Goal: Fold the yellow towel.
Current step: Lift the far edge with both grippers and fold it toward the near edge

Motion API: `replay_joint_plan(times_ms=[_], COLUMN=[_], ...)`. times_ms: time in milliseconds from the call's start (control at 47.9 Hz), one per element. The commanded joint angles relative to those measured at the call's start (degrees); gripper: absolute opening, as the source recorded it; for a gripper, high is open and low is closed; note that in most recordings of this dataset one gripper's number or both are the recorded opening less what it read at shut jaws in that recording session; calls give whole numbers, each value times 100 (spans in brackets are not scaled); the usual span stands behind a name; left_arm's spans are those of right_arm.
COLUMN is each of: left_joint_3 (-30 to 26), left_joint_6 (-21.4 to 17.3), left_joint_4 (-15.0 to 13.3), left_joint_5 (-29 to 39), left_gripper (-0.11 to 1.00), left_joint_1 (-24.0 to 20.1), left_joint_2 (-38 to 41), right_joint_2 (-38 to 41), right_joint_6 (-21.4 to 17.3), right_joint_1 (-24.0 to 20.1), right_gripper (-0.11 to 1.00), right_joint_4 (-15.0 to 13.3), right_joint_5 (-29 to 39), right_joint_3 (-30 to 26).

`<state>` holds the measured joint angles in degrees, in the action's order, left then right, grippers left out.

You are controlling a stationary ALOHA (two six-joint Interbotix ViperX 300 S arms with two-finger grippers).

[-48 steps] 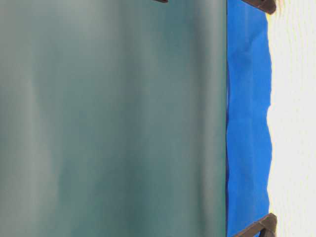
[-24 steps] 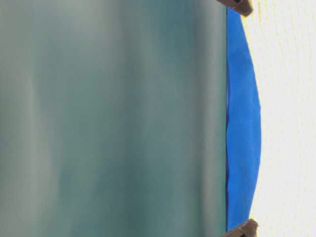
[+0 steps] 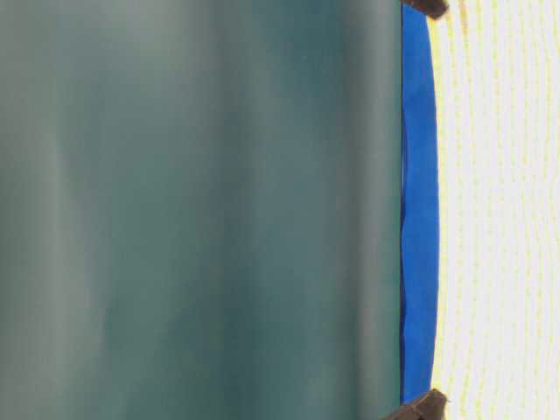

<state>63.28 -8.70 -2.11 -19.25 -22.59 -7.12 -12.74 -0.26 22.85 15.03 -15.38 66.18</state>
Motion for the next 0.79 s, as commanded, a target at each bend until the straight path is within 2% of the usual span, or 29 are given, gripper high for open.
replay_joint_plan(times_ms=[0,167,313,564,772], left_joint_3=[26,158,272,387,343], left_joint_6=[53,114,237,1002,1459], left_joint_4=[-9,-18,-53,-53,-53], left_joint_5=[35,149,176,176,176], left_gripper=[2,2,2,2,2], left_joint_1=[158,554,1107,2065,2795], left_joint_2=[-272,-554,-765,-861,-791], right_joint_2=[-281,-598,-782,-782,-765], right_joint_6=[-9,-9,-9,-9,-9], right_joint_1=[-202,-729,-1310,-2452,-3155], right_gripper=[3,3,4,3,4], right_joint_4=[185,536,844,1318,1617], right_joint_5=[0,0,0,0,0], right_joint_3=[62,246,378,387,396])
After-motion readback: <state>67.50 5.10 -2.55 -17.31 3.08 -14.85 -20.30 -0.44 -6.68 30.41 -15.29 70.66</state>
